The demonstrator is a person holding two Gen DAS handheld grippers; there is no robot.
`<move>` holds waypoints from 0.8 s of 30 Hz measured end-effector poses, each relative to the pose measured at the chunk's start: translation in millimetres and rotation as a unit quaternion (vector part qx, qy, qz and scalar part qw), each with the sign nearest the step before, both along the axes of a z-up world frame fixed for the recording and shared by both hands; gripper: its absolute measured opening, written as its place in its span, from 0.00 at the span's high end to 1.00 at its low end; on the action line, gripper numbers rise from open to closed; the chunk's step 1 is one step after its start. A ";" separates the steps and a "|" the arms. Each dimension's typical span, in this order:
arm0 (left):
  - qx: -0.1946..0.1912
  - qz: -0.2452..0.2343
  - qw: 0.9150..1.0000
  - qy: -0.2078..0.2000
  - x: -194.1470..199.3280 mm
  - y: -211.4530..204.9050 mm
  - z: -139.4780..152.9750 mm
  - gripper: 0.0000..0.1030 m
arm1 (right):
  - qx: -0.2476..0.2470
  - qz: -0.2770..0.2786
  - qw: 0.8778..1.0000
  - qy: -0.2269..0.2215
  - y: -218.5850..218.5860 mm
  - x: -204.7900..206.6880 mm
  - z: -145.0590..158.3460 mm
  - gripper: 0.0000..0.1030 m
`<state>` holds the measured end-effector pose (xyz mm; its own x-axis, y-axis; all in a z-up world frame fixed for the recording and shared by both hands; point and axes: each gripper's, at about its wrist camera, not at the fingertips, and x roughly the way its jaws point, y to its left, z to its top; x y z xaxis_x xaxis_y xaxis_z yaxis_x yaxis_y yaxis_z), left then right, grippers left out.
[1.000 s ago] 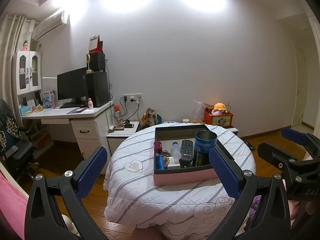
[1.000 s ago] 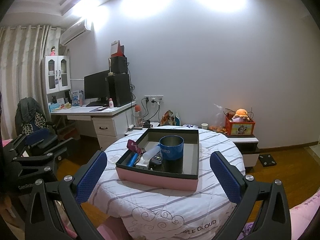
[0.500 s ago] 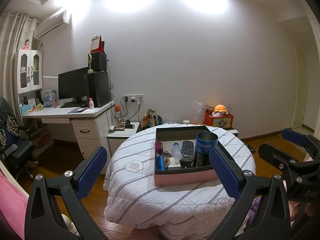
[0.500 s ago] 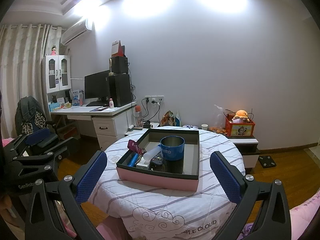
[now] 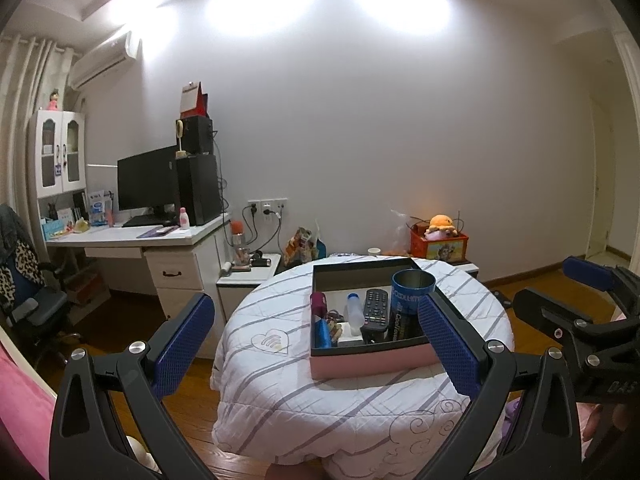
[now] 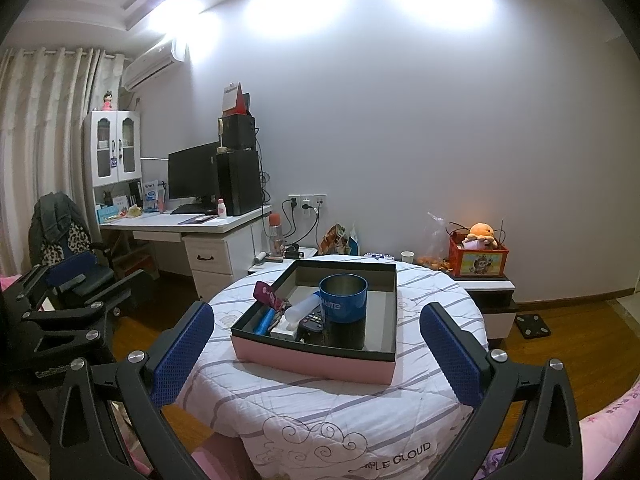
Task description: Organize rigid objects
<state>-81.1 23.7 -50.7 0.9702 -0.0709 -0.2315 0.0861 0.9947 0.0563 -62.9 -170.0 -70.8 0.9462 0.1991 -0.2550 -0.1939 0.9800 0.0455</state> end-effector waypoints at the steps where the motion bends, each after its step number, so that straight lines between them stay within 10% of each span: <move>1: 0.001 0.000 1.000 0.001 0.5 -0.5 -0.1 0.00 | 0.000 0.000 1.000 0.000 0.0 0.3 0.2 0.00; 24: 0.002 -0.009 1.000 -0.014 -5.6 -1.2 4.5 0.00 | -0.002 -0.002 1.000 -0.002 -2.2 0.3 0.8 0.00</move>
<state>-86.6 22.5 -46.2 0.9752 -0.0869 -0.2037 0.1018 0.9927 0.0640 -62.7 -172.2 -70.0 0.9481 0.1946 -0.2516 -0.1907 0.9808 0.0399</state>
